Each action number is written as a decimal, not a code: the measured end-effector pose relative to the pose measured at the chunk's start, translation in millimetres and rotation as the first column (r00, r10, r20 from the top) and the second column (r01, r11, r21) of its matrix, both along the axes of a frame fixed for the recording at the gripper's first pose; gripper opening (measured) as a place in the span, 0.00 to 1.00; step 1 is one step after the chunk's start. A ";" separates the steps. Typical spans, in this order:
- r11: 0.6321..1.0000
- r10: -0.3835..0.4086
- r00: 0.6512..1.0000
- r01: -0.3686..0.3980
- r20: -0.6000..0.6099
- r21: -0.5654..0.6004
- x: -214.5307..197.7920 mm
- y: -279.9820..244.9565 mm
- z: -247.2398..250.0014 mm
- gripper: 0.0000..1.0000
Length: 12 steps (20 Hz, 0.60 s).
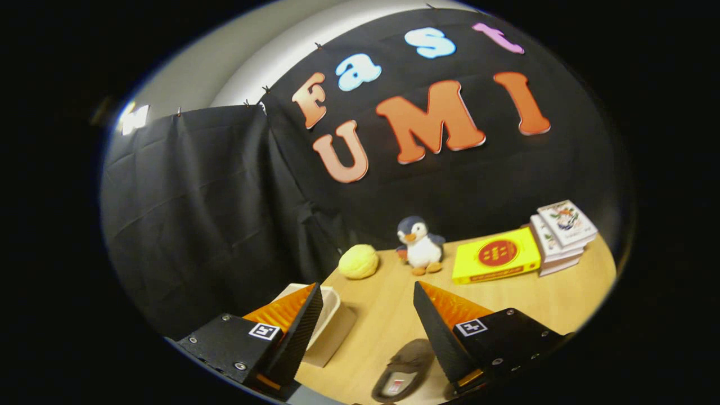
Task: Open the storage box then place both shoes into the box .Put the left shoe in first, then the right shoe, with the right side of both shoes facing outward in a uniform manner.
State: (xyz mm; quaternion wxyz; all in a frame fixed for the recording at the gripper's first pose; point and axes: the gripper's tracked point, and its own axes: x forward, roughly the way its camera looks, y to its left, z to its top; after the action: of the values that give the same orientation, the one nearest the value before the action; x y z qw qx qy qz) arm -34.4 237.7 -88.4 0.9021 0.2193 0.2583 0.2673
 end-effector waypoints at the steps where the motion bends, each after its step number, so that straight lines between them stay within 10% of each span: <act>1: 0.999 0.033 0.998 -0.032 -0.060 0.030 -5.4 14.6 -13.5 0.98; 12: 0.925 0.374 0.798 -0.281 -0.473 0.257 -56.2 173.3 -112.5 0.97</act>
State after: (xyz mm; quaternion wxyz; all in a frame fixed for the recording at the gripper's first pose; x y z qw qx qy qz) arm -90.6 411.1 -200.9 0.7174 0.3123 0.4988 0.3728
